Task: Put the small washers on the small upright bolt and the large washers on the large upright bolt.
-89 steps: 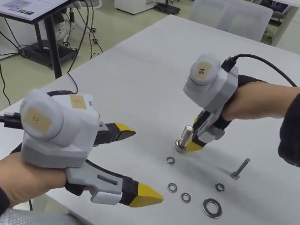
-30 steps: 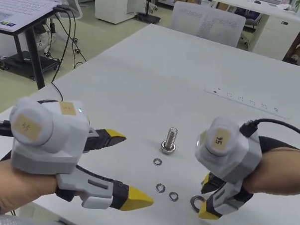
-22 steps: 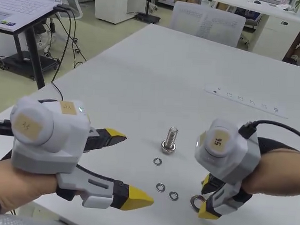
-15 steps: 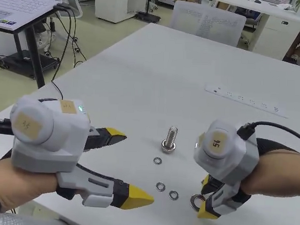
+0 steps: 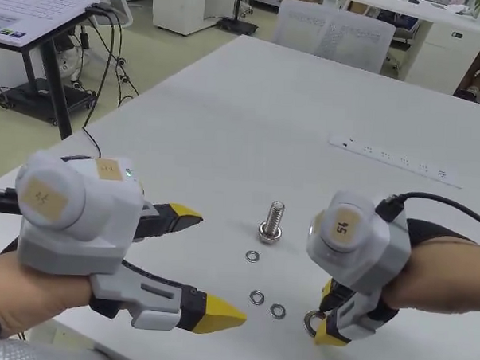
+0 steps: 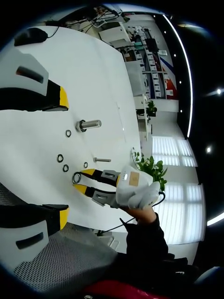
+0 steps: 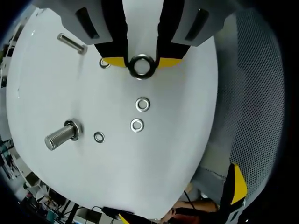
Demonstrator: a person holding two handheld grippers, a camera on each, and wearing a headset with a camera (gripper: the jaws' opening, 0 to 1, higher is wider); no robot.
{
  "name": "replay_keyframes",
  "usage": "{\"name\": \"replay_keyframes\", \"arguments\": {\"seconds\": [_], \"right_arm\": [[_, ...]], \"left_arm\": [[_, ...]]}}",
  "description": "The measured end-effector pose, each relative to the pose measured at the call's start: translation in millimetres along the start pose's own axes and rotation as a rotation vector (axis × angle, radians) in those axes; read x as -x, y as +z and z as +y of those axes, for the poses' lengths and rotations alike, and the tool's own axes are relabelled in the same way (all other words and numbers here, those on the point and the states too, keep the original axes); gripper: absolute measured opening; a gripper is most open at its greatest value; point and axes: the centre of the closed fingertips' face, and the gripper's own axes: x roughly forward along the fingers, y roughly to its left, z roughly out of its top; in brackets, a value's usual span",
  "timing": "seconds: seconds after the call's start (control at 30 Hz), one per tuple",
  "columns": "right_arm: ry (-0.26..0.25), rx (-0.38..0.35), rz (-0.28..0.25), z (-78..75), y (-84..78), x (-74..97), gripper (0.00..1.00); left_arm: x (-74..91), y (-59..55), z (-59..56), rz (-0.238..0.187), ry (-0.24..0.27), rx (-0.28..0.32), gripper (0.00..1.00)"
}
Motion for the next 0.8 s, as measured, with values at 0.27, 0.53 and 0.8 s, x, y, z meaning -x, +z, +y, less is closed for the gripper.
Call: {"name": "replay_keyframes", "arguments": {"seconds": [0.27, 0.53, 0.8], "right_arm": [[0.000, -0.004, -0.001, -2.2, 2.6, 1.8, 0.23], [-0.011, 0.010, -0.013, -8.3, 12.8, 12.2, 0.23], [-0.033, 0.012, -0.031, -19.9, 22.2, 29.4, 0.23]], "left_arm": [[0.5, 0.1, 0.1, -0.001, 0.000, 0.002, 0.81], [-0.3, 0.2, 0.7, -0.003, -0.002, 0.004, 0.81], [-0.7, 0.4, 0.7, -0.003, -0.003, 0.000, 0.81]]}}
